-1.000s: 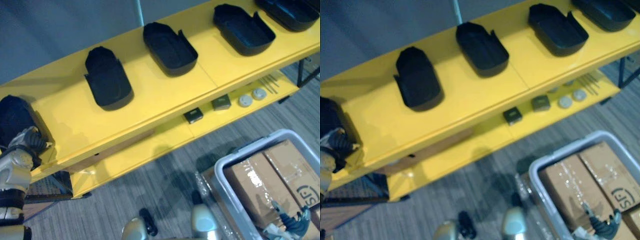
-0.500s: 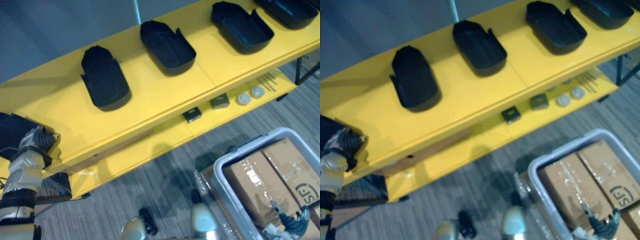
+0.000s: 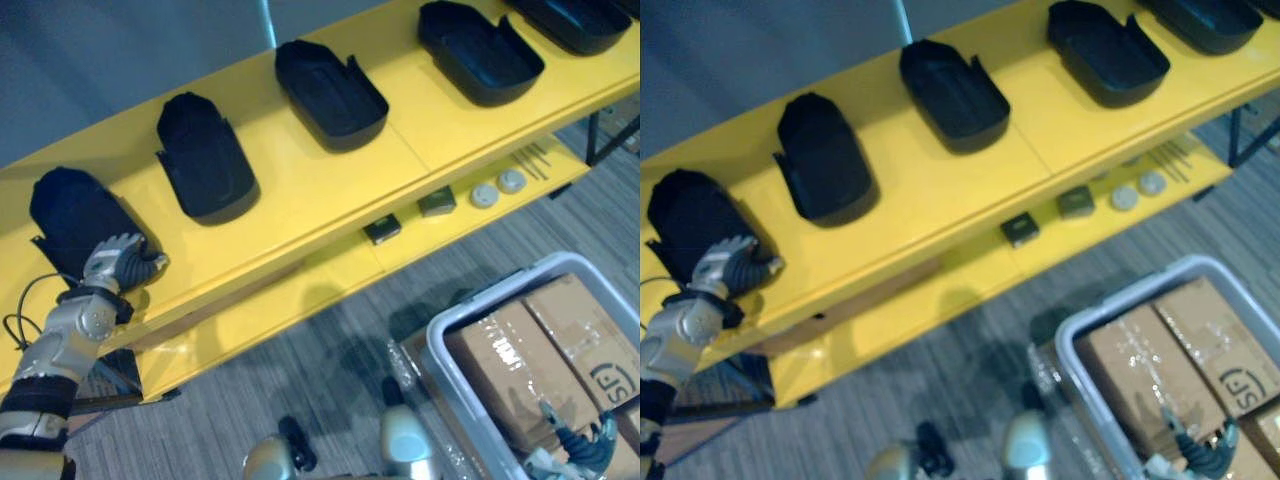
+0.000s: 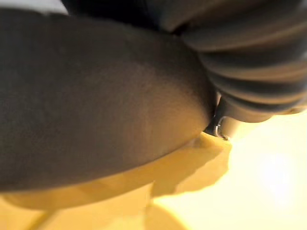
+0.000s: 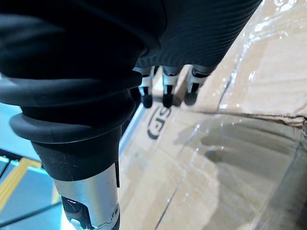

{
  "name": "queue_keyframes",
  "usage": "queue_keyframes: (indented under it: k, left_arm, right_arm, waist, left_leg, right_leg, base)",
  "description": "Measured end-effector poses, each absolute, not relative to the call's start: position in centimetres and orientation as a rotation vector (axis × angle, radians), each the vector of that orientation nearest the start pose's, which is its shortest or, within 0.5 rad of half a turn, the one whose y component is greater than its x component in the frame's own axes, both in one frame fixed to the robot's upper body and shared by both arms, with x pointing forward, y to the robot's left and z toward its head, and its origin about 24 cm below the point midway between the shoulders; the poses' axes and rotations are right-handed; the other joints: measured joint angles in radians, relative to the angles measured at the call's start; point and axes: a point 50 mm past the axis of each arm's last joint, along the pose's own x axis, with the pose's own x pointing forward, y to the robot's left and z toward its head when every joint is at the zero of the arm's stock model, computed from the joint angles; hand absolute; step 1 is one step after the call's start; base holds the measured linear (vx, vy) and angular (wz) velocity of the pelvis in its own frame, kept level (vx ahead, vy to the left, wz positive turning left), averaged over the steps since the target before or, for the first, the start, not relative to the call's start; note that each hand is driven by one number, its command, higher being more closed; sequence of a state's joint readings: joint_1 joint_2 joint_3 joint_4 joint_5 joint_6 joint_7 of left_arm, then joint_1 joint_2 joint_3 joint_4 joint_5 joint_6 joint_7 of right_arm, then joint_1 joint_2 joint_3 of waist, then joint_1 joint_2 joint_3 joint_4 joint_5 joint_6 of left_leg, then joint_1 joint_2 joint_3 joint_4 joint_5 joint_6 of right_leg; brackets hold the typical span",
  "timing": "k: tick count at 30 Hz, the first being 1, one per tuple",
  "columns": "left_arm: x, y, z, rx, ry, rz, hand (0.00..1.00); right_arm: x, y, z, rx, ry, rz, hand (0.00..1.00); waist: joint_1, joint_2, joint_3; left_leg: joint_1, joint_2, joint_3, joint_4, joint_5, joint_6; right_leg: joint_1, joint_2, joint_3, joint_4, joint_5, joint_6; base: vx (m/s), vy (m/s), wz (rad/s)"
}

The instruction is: Walk over and take plastic housings, then place them on the shelf

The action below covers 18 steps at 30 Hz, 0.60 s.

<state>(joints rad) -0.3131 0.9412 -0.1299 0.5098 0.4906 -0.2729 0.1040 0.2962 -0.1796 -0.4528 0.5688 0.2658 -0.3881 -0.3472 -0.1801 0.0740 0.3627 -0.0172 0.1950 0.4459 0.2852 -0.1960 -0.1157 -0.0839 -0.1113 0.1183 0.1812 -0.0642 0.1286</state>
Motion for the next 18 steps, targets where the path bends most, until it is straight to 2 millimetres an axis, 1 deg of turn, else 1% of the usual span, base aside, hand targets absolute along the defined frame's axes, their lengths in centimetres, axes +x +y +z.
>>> queue_keyframes:
  k: [6, 14, 15, 18]
  left_arm:
    - [29.4, 33.5, 13.4, 1.453, -0.048, 0.036, 1.0]
    - [29.3, 34.2, 13.0, 1.459, 0.006, 0.062, 1.0]
    - [29.3, 34.2, 13.0, 1.471, 0.01, 0.059, 0.0]
    - [29.3, 34.3, 13.0, 1.488, 0.017, 0.062, 0.0]
  right_arm:
    - [8.6, -32.6, -6.5, -0.047, 0.362, -1.007, 0.0]
    - [8.7, -32.3, -6.8, -0.047, 0.374, -0.992, 0.0]
    - [8.7, -32.3, -6.8, -0.047, 0.374, -0.992, 0.0]
    - [8.7, -32.3, -6.7, -0.047, 0.374, -0.992, 0.0]
  waist:
    - [-0.001, 0.001, 0.0]
    - [0.001, 0.001, 0.0]
    - [0.001, 0.001, 0.0]
    - [0.001, 0.001, 0.0]
  left_leg:
    - [0.002, -0.004, 0.0, -0.002, 0.0, 0.0]
    - [-0.001, -0.004, -0.001, 0.005, 0.0, 0.001]
    - [-0.001, -0.004, -0.001, 0.006, 0.0, 0.001]
    - [-0.003, -0.002, -0.002, 0.011, -0.001, 0.002]
  right_leg:
    - [-0.001, -0.003, 0.0, 0.003, 0.0, 0.0]
    - [-0.001, -0.004, 0.0, 0.003, 0.0, 0.0]
    - [-0.001, -0.004, 0.0, 0.003, 0.0, 0.0]
    - [-0.001, -0.004, 0.0, 0.003, 0.0, 0.0]
  base:
    - [0.0, 0.002, -0.01]
    - [0.0, 0.0, 0.0]
    - [0.0, 0.0, 0.0]
    - [0.0, 0.0, 0.0]
